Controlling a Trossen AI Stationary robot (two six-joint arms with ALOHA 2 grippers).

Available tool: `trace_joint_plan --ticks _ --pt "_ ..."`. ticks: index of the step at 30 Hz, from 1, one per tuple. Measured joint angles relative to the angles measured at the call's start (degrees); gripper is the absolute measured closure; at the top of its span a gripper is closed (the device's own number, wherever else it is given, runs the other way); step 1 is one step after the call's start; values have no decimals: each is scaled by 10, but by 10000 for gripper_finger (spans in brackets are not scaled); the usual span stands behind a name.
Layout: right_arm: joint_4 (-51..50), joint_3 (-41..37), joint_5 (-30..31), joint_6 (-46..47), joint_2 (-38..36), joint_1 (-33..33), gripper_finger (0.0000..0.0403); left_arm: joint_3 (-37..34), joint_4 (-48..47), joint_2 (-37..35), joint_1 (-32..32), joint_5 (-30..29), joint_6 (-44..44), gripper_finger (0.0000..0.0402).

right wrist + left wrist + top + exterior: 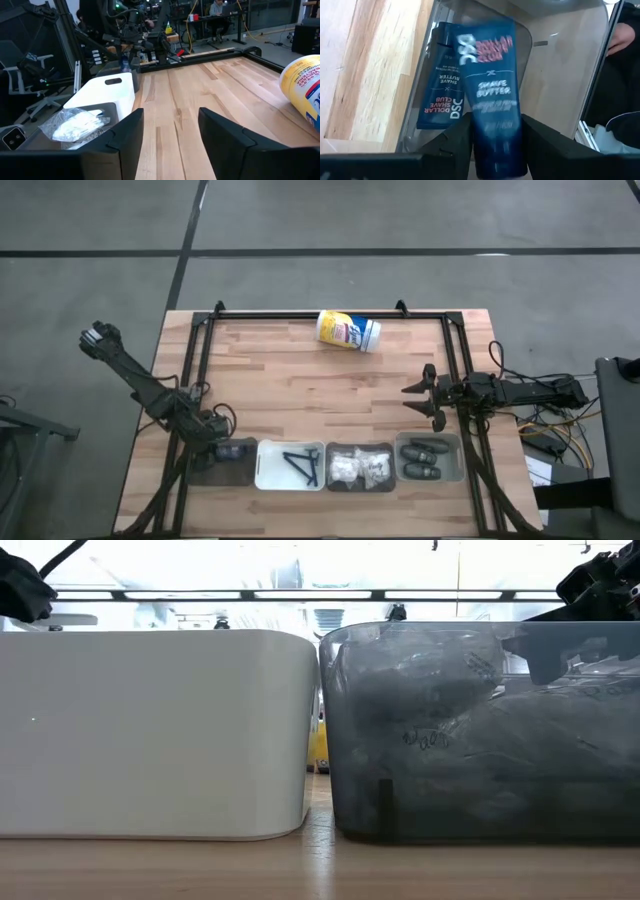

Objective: Pick & Place Travel size toiletries
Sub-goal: Put the dark blue shave cream into the left black bin, then return to Home Position

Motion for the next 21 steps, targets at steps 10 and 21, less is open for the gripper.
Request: trace_joint_plan --ticks 10,21 --pt "0 0 0 0 0 0 204 0 0 0 0 -23 11 221" --pt "0 0 0 0 0 0 226 0 26 0 0 -110 35 213"
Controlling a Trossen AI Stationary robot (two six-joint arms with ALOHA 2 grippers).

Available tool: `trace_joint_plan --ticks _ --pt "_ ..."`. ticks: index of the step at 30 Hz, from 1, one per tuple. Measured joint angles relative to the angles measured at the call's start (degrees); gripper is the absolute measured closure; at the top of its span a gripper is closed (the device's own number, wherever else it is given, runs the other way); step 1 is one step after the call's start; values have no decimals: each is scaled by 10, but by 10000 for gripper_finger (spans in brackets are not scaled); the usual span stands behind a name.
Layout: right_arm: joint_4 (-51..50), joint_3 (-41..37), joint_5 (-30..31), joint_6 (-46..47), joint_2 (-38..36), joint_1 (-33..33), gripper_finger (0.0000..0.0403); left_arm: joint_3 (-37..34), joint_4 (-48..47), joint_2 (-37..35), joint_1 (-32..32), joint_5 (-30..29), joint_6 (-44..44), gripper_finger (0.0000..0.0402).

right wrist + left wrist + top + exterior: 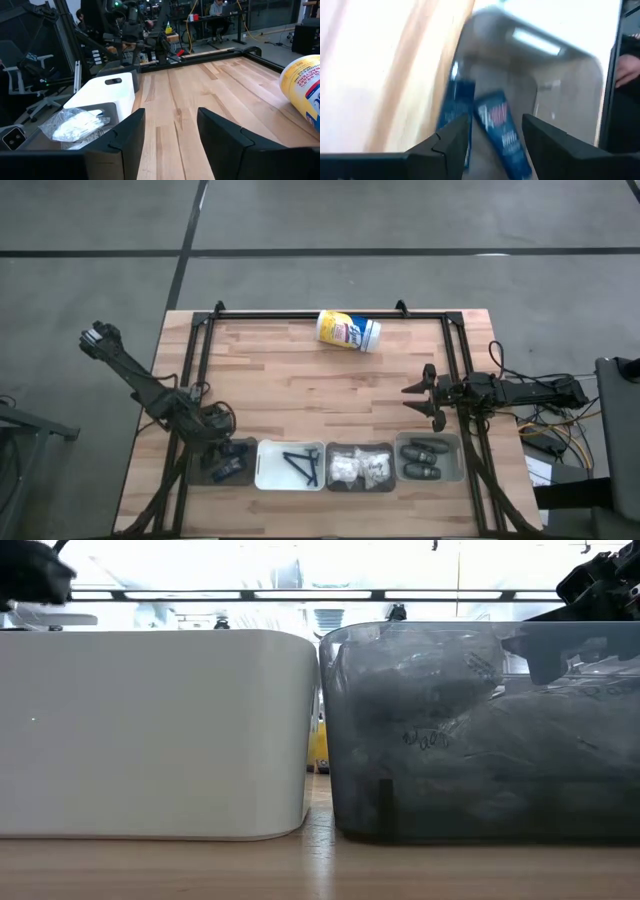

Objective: Pick & Place Travel size toiletries
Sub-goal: Return to Home Position

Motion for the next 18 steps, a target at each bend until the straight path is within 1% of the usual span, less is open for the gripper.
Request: trace_joint_plan --ticks 4,7,10,11,12,14,15,16,17,18 --pt "0 0 0 0 0 0 238 0 42 0 1 -61 94 214" --pt "0 0 0 0 0 0 247 0 51 0 1 -77 172 213" --pt "0 0 0 0 0 0 256 0 54 0 1 -87 183 213" --pt "0 0 0 0 0 0 259 0 61 0 1 -103 196 213" --pt "0 0 0 0 0 0 262 0 70 0 1 -133 222 213" --pt "0 0 0 0 0 0 268 -17 132 -2 1 -234 302 213" --pt "0 0 0 0 0 0 271 -32 177 -4 1 -276 357 214" --pt "0 0 0 0 0 0 274 -49 225 -7 5 -299 415 213" --pt "0 0 0 0 0 0 277 -69 280 -11 12 -301 470 213" --pt "0 0 0 0 0 0 280 -90 337 -17 20 -291 514 213"
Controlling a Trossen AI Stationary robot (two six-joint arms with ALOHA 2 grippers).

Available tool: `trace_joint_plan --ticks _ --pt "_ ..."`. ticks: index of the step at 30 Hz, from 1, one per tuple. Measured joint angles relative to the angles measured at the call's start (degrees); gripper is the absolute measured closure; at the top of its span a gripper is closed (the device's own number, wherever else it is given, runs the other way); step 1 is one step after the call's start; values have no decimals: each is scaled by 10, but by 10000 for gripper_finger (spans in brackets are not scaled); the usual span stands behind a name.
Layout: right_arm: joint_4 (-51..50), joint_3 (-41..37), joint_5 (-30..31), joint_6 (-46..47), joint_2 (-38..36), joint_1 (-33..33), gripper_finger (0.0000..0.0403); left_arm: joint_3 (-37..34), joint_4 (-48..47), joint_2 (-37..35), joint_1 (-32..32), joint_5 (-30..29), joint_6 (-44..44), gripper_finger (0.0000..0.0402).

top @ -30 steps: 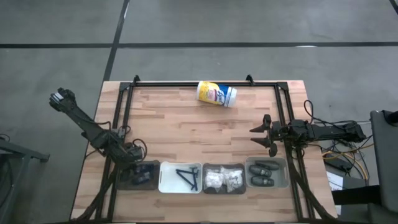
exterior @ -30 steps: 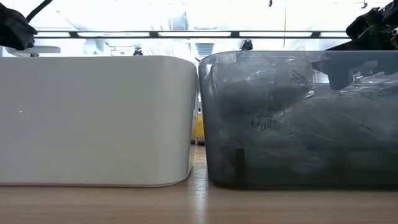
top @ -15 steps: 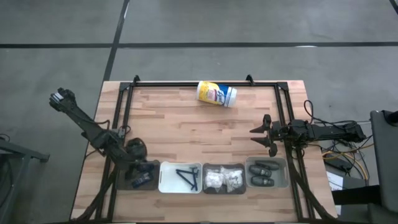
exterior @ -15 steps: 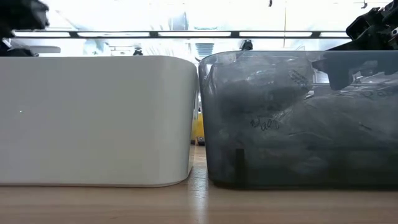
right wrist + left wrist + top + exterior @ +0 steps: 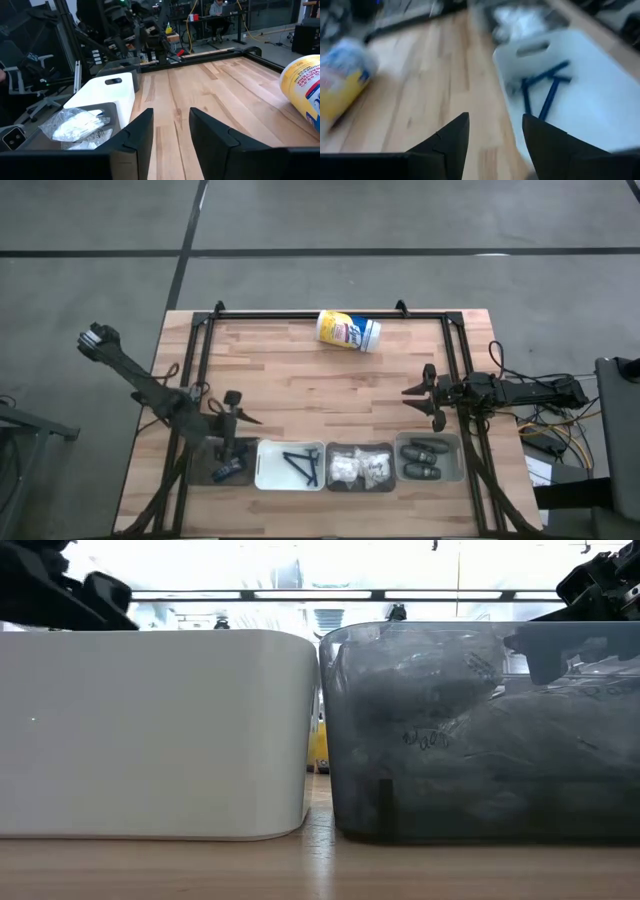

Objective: Pick & Place Travel size toiletries
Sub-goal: Return to Home Position

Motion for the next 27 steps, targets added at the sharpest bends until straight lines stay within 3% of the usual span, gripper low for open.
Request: trace_joint_plan --ticks 3,7,13,22,25,27 --pt "0 0 0 0 0 0 289 -63 114 -33 33 67 68 211" --pt "0 0 0 0 0 0 301 -129 166 -97 78 104 79 211" --pt "0 0 0 0 0 0 322 -162 144 -214 123 153 110 211" --pt "0 0 0 0 0 0 351 -163 4 -425 144 153 128 211" --pt "0 0 -1 0 1 0 357 -163 -19 -436 147 131 144 211" --pt "0 0 1 -1 1 0 360 -164 33 -428 150 131 163 211"
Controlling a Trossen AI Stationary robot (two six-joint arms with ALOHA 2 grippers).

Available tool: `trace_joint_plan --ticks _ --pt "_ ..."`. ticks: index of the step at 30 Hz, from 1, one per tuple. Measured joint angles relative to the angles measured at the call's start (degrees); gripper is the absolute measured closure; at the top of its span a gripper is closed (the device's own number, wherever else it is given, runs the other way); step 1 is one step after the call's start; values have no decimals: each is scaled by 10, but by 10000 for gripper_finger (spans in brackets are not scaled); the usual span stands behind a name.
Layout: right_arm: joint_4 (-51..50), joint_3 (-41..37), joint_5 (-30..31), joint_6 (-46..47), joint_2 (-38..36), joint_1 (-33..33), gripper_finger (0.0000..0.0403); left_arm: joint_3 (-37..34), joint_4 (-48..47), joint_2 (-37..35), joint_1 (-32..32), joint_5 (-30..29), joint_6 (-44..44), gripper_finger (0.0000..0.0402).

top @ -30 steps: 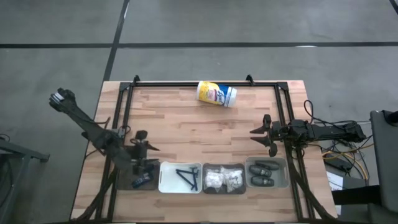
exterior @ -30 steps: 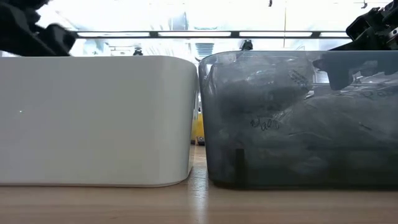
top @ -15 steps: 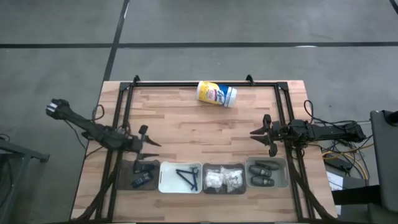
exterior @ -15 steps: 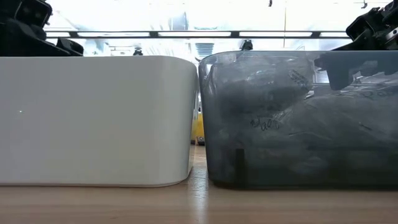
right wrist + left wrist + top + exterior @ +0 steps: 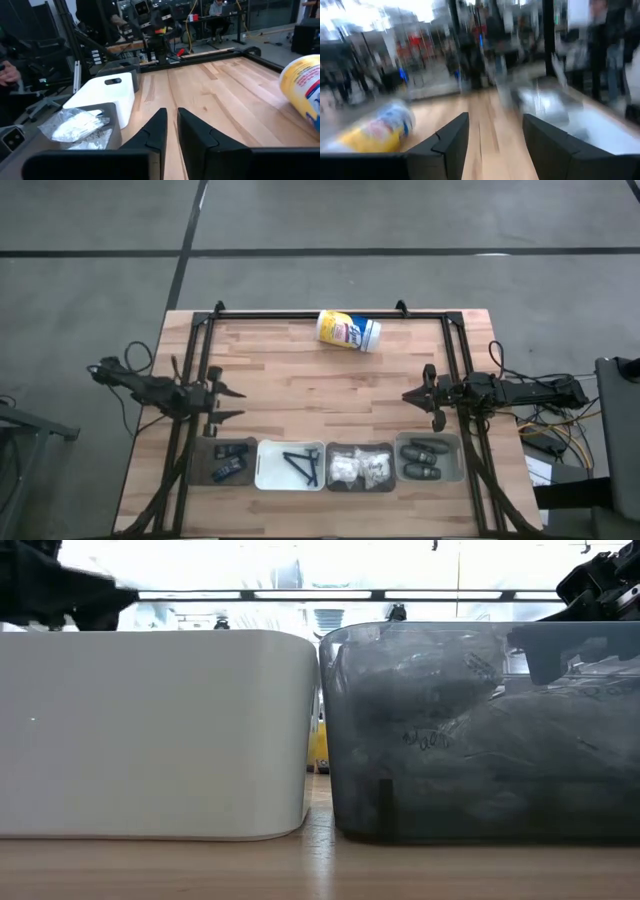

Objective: Pick & Place Travel size toiletries
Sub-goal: Return to Home Position

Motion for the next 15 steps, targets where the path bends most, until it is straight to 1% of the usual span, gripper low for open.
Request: trace_joint_plan --ticks 2,3,6,8,13,15 --pt "0 0 0 0 -1 0 362 -20 53 -5 5 4 23 211" --pt "0 0 -1 0 0 0 364 -32 82 -7 9 17 33 211" --pt "0 0 0 0 -1 0 364 -56 113 -7 21 29 45 211" --pt "0 0 1 0 -1 0 362 -56 103 -7 33 42 35 211" --pt "0 0 1 1 0 0 349 -56 118 -7 63 146 41 211" --pt "0 0 1 1 -1 0 343 -56 114 -7 79 157 42 211"
